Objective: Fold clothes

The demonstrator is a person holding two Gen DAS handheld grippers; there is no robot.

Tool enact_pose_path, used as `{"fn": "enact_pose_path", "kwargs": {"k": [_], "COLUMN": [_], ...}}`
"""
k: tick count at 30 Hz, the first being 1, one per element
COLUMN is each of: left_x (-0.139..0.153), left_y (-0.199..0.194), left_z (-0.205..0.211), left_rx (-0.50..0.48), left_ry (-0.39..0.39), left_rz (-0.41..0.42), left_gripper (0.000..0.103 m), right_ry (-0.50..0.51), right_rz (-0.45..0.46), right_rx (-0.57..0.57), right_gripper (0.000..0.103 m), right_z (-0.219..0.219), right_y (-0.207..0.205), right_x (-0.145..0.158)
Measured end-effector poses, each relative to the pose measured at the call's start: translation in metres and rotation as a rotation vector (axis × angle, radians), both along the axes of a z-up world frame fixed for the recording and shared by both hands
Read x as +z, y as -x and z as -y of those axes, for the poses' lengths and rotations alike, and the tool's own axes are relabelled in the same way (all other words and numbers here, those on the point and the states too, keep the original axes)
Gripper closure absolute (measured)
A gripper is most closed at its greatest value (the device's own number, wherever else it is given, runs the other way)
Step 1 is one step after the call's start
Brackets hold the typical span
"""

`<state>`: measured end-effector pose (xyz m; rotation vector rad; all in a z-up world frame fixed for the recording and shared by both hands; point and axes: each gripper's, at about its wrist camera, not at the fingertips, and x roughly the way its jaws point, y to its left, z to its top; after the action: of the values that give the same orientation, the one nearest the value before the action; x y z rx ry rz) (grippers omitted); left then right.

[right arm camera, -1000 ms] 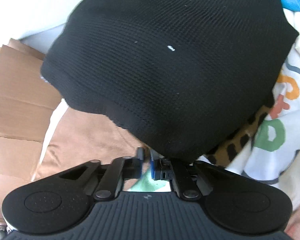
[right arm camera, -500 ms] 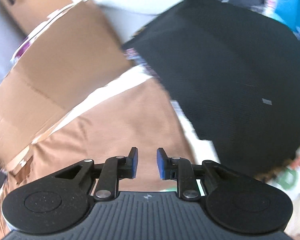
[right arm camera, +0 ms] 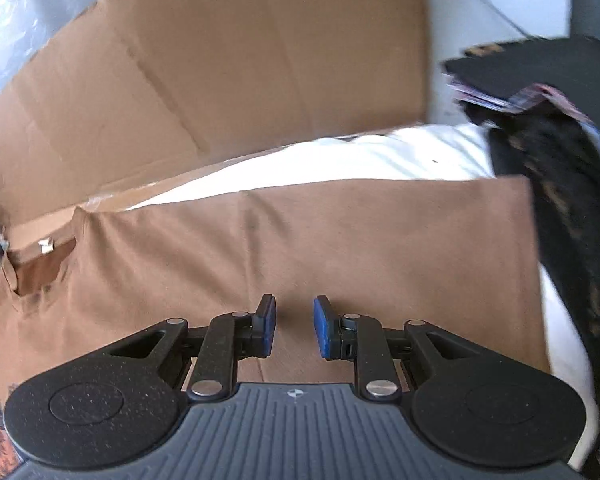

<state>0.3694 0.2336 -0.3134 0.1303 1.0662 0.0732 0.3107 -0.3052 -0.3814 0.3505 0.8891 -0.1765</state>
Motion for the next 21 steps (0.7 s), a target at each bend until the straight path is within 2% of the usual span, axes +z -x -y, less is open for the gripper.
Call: {"fn": "enact_pose_path", "kwargs": {"k": [8, 14, 16, 18, 21], "left_x": [-0.022, -0.03, -0.031, -0.031, -0.03], "left_y": [-0.018, -0.029, -0.032, -0.036, -0.046], "left_z": [0.022, 0.019, 0.017, 0.015, 0.012], "left_rx": [-0.021, -0.015, -0.009, -0.006, -0.014], "left_ry": [-0.028, -0.041, -0.039, -0.035, -0.015], "left_rz": [-0.013, -0.014, -0.005, -0.004, 0.009], "left_gripper": [0.048, 0.048, 0.052, 0.066, 0.076], "right_ry": [0.04, 0.087, 0.101, 0.121, 0.11], "right_rz": [0.004, 0.005, 0.007, 0.007, 0.008], "right_rx": [-0.001, 0.012, 0.001, -0.018, -0.047], "right_gripper": [0.078, 0.083, 0.087, 0.093, 0.093], "right_z": [0.0, 0.005, 0.009, 0.013, 0.017], "right_y": [-0.037, -0.057, -0.062, -0.067, -0.07], "right_x": [-0.006, -0.008, -0.007, -0.005, 0.0]}}
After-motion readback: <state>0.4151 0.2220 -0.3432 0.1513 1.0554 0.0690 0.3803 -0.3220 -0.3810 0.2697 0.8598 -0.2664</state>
